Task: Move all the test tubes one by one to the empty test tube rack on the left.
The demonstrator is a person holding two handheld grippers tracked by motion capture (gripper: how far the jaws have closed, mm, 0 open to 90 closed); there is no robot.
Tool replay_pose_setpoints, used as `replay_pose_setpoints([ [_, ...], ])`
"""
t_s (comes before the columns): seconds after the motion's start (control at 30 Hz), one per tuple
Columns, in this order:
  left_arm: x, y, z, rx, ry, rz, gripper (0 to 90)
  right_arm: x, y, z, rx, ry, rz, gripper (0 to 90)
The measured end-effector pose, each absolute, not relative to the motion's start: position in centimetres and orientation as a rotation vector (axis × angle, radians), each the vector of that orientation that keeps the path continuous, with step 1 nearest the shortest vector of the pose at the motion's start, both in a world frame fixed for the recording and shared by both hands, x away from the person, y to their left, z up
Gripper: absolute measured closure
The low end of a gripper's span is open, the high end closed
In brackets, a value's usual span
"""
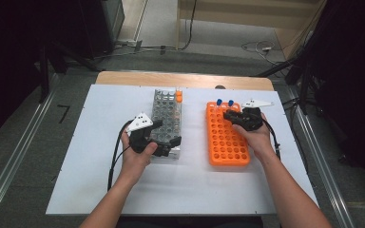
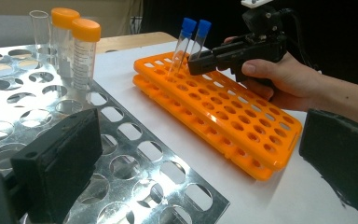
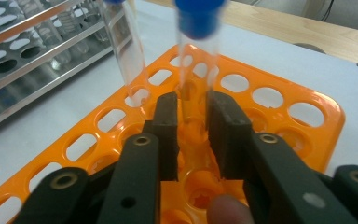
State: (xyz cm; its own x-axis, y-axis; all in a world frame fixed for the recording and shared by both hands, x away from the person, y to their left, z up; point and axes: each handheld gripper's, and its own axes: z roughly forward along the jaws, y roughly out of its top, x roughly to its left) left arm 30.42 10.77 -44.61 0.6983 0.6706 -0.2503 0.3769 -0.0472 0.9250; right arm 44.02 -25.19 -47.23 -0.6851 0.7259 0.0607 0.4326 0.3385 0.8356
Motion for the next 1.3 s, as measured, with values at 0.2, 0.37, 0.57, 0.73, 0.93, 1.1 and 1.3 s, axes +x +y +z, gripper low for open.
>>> replay_pose_setpoints([
  [0.2, 30.4, 10.7, -44.6, 1.664, 0.855, 0.294, 0.0, 44.0, -25.2, -47.2, 1.032, 2.265, 1.259, 75.1],
  [0.37, 30.4, 10.7, -44.5, 1.663, 0.852, 0.297, 0.0, 43.7, -25.5, -46.6, 1.029, 2.230, 1.300, 75.2],
  [0.57, 30.4, 10.5, -44.4, 1.666, 0.846, 0.297, 0.0, 42.6, -25.8, -45.0, 0.995, 2.183, 1.342, 75.3],
  [0.73, 30.4, 10.2, -44.3, 1.670, 0.834, 0.299, 0.0, 41.7, -25.8, -44.2, 0.975, 2.175, 1.371, 75.3],
  [0.93, 30.4, 9.8, -44.3, 1.676, 0.824, 0.296, 0.0, 39.9, -25.6, -43.8, 0.959, 2.205, 1.421, 75.3],
  [1.1, 30.4, 9.4, -44.3, 1.681, 0.814, 0.290, 0.0, 38.1, -25.2, -43.9, 0.923, 2.234, 1.452, 75.3],
  [1.3, 30.3, 8.9, -44.2, 1.687, 0.800, 0.282, 0.0, 36.2, -24.6, -44.2, 0.893, 2.271, 1.477, 75.3],
])
